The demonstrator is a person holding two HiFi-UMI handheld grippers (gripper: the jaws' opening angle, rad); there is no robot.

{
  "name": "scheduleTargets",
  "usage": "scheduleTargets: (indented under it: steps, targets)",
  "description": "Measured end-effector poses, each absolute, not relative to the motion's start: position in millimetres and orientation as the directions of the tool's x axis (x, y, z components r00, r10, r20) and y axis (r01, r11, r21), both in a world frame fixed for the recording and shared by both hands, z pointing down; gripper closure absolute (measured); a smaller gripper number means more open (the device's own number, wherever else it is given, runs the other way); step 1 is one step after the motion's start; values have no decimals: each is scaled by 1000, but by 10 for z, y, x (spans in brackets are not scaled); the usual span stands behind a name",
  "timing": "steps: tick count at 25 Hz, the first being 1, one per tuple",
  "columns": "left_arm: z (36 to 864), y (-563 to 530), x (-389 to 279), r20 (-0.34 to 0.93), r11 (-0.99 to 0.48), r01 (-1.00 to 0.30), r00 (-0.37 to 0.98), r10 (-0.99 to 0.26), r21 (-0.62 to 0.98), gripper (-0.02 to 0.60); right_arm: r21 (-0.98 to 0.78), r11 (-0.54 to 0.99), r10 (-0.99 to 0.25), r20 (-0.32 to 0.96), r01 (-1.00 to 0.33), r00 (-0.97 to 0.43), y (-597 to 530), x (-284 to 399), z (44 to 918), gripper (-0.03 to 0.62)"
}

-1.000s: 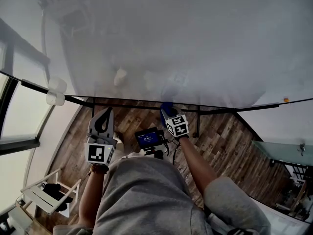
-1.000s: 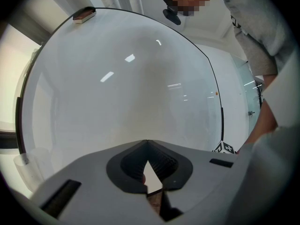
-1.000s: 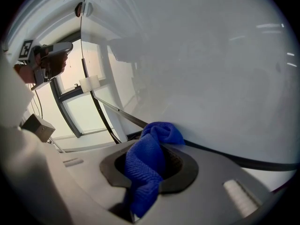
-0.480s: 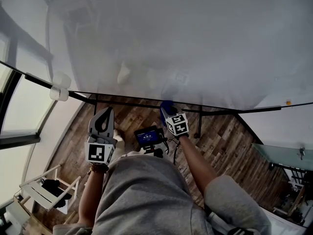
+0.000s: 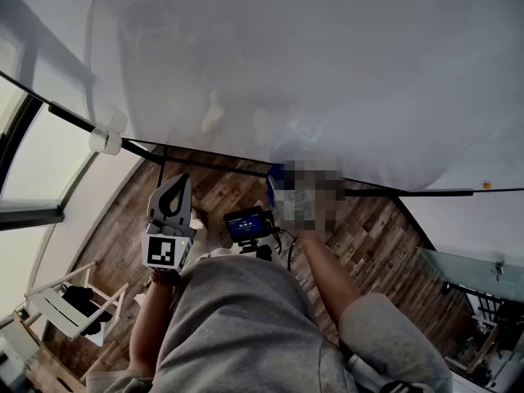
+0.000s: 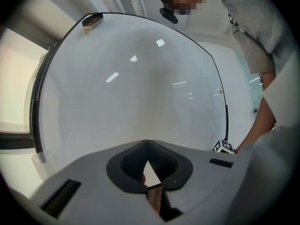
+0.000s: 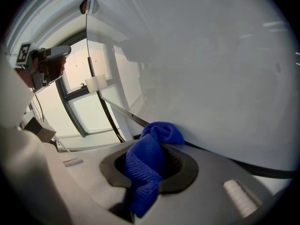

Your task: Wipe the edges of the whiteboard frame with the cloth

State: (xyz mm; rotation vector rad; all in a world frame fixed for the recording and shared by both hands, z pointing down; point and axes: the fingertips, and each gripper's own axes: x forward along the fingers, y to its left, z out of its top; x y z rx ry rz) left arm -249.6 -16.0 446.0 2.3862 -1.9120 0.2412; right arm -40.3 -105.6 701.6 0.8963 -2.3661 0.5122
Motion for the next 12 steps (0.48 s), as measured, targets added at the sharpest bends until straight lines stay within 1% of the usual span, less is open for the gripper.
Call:
scheduleTargets:
  steps: [5, 9, 12]
  targets:
    - [4516, -134, -2584, 217, -214, -976, 202, -955, -34, 574, -167, 701, -475, 616, -694, -628, -1053, -506, 7025, 500]
    - [4479, -142, -2644, 186, -205, -979, 200, -962, -7, 574, -169, 699, -475, 617, -695, -628, -1041, -594, 7023, 500]
    - [4499, -121, -2703, 204, -211, -977, 200, -958, -30, 574, -169, 698, -474, 619, -695, -627, -1025, -646, 7024, 500]
